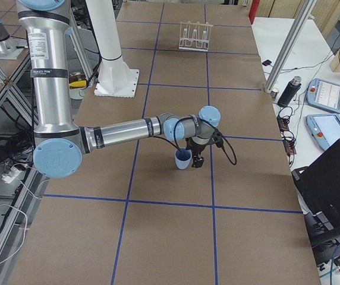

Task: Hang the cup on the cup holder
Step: 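Lower the right gripper to the rim of the light blue cup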

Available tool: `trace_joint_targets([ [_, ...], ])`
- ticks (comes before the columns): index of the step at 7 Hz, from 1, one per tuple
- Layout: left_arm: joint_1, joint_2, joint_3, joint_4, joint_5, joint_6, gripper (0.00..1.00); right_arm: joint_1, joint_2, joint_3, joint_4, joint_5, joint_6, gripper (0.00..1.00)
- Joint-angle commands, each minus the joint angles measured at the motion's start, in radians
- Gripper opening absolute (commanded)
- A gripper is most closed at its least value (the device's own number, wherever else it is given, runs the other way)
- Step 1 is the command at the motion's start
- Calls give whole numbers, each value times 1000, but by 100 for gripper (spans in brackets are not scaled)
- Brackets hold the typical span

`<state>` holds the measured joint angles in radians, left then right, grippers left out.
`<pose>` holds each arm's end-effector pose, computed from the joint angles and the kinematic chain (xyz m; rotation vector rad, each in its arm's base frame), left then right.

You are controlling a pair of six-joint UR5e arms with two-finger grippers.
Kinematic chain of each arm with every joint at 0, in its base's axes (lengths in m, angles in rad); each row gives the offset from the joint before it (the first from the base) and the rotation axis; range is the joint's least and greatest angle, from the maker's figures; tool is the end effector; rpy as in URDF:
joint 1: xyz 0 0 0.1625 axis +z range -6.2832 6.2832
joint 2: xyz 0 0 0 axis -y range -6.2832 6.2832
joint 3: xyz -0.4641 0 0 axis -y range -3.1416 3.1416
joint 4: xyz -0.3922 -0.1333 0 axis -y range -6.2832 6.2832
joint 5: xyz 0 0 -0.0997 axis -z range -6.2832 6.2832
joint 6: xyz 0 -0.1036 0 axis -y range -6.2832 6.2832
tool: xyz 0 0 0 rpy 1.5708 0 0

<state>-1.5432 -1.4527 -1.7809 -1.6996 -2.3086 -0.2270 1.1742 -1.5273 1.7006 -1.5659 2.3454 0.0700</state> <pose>-0.0512 -0.4515 0.6403 0.1157 0.7557 -0.1082 -0.1439 -0.5011 0.6137 -0.0141 -0.7956 -0.3783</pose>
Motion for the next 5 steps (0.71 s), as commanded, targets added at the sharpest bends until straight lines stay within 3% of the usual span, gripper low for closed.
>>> trace_joint_targets([
  [1,8,0,5,-2,0,0,98,-17,-4,-28,3,0,-22,100],
  [3,8,0,6,-2,0,0,98,-19,6,-65,4,0,-53,96],
  [4,8,2,6,-2,0,0,99,-19,7,-70,3,2,-52,69],
  [5,8,0,6,-2,0,0,98,-19,7,-70,3,3,-50,22],
])
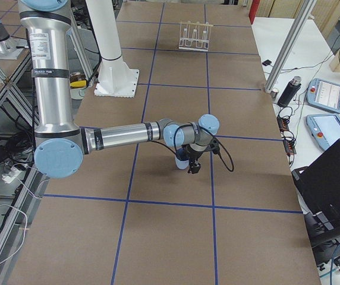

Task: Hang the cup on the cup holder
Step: 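Close the right gripper on the cup rim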

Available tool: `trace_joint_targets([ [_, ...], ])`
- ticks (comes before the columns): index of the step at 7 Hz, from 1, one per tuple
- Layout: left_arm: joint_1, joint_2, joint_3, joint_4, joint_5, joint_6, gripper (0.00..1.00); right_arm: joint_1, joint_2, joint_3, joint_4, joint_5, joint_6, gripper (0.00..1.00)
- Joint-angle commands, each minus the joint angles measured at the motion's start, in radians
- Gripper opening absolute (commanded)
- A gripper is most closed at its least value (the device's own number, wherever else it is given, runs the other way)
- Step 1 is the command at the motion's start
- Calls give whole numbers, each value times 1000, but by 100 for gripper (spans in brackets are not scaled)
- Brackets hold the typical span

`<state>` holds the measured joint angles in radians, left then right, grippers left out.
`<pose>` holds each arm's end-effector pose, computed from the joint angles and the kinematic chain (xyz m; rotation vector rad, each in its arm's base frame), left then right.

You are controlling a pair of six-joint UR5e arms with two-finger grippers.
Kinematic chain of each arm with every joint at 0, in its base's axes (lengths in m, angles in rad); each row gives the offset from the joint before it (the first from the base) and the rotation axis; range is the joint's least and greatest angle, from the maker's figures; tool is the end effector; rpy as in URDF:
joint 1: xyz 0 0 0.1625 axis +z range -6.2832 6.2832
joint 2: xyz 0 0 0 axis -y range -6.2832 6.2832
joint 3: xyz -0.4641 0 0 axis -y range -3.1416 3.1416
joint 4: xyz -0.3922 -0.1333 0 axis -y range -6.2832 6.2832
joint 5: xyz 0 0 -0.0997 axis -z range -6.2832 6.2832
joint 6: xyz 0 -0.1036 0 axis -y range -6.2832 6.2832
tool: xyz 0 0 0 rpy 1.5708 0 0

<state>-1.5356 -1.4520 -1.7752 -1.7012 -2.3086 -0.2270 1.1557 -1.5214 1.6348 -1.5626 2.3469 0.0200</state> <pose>-0.0478 -0.4515 0.6433 0.1083 0.7557 -0.1027 -0.1543 -0.5008 0.6429 -0.0550 -0.7879 -0.4217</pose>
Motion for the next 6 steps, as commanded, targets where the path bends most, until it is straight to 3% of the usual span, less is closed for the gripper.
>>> trace_joint_targets([
  [1,0,-1,2,1,0,0,98,-2,1,-3,13,2,0,0],
  [4,0,-2,10,2,0,-3,98,-2,4,17,29,69,3,0],
  [6,2,-28,14,2,-2,-12,99,2,1,109,27,136,9,0],
])
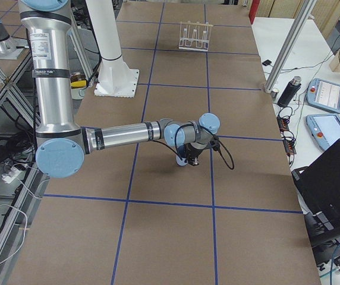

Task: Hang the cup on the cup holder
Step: 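Close the right gripper on the cup rim, then lift the cup and carry it toward the center while the left arm approaches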

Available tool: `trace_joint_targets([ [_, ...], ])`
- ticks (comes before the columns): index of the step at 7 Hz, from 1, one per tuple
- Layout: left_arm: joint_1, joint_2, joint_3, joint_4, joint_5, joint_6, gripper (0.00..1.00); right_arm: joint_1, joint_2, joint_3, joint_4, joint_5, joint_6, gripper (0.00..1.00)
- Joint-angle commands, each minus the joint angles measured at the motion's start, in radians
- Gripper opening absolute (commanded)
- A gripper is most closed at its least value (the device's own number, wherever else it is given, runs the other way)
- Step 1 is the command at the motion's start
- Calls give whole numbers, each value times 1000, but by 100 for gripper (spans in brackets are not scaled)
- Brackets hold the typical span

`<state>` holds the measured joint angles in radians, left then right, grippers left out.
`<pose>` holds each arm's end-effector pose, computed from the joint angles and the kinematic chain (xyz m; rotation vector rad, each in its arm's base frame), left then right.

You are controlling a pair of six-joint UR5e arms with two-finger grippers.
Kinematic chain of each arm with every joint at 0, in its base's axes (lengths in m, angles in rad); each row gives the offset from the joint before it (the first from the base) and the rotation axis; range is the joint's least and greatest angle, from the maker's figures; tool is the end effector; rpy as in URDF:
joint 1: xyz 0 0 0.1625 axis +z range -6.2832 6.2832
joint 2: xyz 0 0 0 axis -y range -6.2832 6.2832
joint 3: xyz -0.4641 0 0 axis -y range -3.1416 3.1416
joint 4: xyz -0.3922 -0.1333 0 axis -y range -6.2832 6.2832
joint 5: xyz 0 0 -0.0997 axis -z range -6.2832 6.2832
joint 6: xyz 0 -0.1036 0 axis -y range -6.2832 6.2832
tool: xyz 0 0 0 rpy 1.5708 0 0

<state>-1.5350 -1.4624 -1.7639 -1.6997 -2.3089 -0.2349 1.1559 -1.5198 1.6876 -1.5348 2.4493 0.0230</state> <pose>-0.0473 -0.4563 0.6445 0.1028 0.7562 -0.1105 -0.1612 -0.4987 0.6051 -0.0042 -0.9040 -0.4546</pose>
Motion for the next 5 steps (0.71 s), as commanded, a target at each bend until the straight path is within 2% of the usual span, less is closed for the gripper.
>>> trace_joint_targets([
  [1,27,-44,1,0,-1,-4,98,4,9,111,-1,62,24,0],
  [3,77,-90,1,-5,-35,-64,98,7,120,234,2,68,296,0],
  [4,116,-111,0,-87,-38,-196,98,2,223,250,25,68,448,0],
  [5,165,-111,1,-262,-38,-398,98,-21,263,244,151,68,601,0],
])
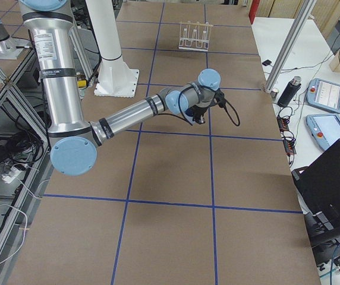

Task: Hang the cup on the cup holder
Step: 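Lift the cup and carry it toward the center while the left arm approaches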

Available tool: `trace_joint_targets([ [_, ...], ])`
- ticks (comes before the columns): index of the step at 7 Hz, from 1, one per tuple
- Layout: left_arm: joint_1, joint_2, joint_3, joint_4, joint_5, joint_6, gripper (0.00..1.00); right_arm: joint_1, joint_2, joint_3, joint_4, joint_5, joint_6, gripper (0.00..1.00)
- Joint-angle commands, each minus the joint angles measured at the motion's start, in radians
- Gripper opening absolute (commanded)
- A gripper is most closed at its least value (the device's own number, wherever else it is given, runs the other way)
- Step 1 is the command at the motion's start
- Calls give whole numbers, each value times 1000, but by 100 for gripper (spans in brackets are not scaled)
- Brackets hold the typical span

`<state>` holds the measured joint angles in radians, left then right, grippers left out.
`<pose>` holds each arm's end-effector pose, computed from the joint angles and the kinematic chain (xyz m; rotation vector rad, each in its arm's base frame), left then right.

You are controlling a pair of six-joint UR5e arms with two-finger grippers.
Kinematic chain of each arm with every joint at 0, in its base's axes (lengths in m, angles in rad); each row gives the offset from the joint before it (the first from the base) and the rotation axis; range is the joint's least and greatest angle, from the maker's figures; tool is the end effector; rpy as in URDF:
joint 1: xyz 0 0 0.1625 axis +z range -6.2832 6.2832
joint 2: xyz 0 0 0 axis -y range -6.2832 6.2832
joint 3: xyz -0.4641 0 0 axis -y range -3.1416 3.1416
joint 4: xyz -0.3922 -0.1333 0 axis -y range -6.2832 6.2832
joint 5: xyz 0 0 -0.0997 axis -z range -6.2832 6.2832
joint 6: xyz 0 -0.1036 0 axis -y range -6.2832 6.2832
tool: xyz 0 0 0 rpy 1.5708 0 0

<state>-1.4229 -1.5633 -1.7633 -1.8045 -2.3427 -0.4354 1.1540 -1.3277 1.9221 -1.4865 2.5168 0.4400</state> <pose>0.0138 -0.5068 0.5817 0.1621 0.8420 -0.1081 -0.1785 -0.5250 0.3779 0.1925 -1.0858 -0.2998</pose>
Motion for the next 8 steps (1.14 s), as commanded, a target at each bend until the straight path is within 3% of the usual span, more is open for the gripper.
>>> trace_joint_targets([
  [1,94,-15,2,-352,-1,-423,98,-55,73,-4,306,-10,368,0],
  [4,200,-137,-11,-721,-3,-991,98,-120,77,-18,708,-71,748,0],
  [5,244,-171,-12,-932,-1,-1201,98,-146,78,-18,821,-99,822,0],
  [6,293,-228,-10,-1061,3,-1409,98,-175,78,-18,938,-134,914,0],
  [8,352,-311,-25,-1115,6,-1494,98,-323,76,-18,1220,-353,1108,0],
])
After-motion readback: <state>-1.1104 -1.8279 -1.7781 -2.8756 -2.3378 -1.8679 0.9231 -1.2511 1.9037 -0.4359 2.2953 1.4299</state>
